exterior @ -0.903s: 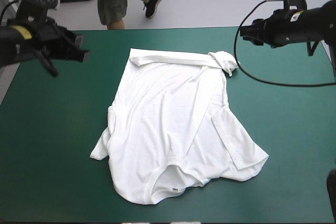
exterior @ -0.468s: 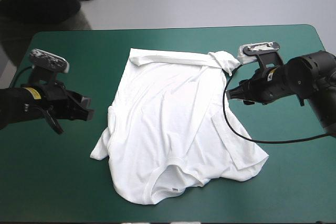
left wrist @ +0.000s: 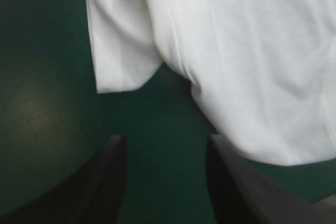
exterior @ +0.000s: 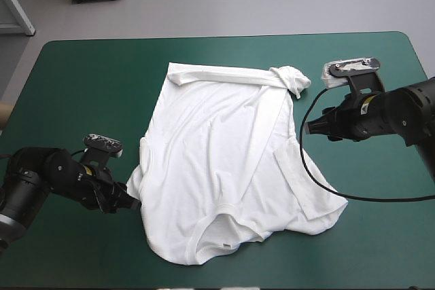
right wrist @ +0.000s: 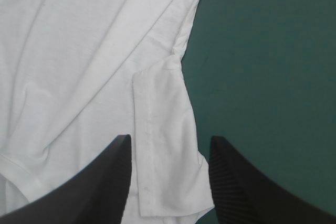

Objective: Fold the cloth

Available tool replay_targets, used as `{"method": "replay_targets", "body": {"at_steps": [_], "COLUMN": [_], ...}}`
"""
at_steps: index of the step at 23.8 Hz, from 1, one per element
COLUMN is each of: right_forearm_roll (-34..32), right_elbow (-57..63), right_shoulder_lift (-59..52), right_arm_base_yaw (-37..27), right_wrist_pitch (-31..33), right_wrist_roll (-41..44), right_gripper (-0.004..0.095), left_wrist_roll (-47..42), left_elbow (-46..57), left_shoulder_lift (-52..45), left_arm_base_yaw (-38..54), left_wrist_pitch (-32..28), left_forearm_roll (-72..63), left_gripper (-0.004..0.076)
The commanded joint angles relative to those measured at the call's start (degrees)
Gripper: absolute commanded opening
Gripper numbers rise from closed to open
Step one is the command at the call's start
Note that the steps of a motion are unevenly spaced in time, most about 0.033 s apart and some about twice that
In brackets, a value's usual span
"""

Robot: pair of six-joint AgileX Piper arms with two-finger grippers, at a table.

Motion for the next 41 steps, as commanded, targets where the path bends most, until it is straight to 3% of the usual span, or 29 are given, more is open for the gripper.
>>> {"method": "replay_targets", "body": {"at_steps": [1,15,22,24,25,27,33,41], "right_forearm_roll": [0.0,0.0,-1.1,-3.0,-4.1,-4.8,-7.6,-4.0], "right_elbow": [-1.3,-1.3,-1.3,-1.3,-1.3,-1.4,-1.4,6.5], "right_shoulder_lift": [-1.6,-1.6,-1.6,-1.6,-1.6,-1.6,-1.2,2.3], "right_arm_base_yaw": [0.1,0.1,0.1,0.1,0.1,0.1,0.1,-0.1], "right_wrist_pitch": [-1.7,-1.7,-1.7,-1.7,-1.7,-1.7,-1.7,-1.7], "right_wrist_roll": [0.0,0.0,-0.1,-0.1,-0.1,-0.1,3.9,4.7], "right_gripper": [0.0433,0.0416,0.0414,0.0414,0.0414,0.0414,0.0413,0.0543], "left_wrist_roll": [-0.6,-0.6,-4.0,-3.9,-3.9,-5.0,-6.9,-7.0], "left_elbow": [0.9,1.8,2.7,4.6,6.0,7.3,7.2,7.2], "left_shoulder_lift": [0.9,17.1,25.7,28.7,29.8,30.4,30.3,28.0], "left_arm_base_yaw": [0.0,0.0,-0.1,-2.0,-5.0,-9.0,-11.5,-11.5], "left_wrist_pitch": [-6.0,-15.4,-16.6,-16.4,-17.0,-19.5,-21.2,-21.4], "left_forearm_roll": [-1.5,-1.0,-2.0,-4.5,-4.1,-4.0,-3.9,-4.0], "left_gripper": [0.0347,0.0347,0.0344,0.0241,0.0111,-0.0007,-0.0009,-0.0009]}}
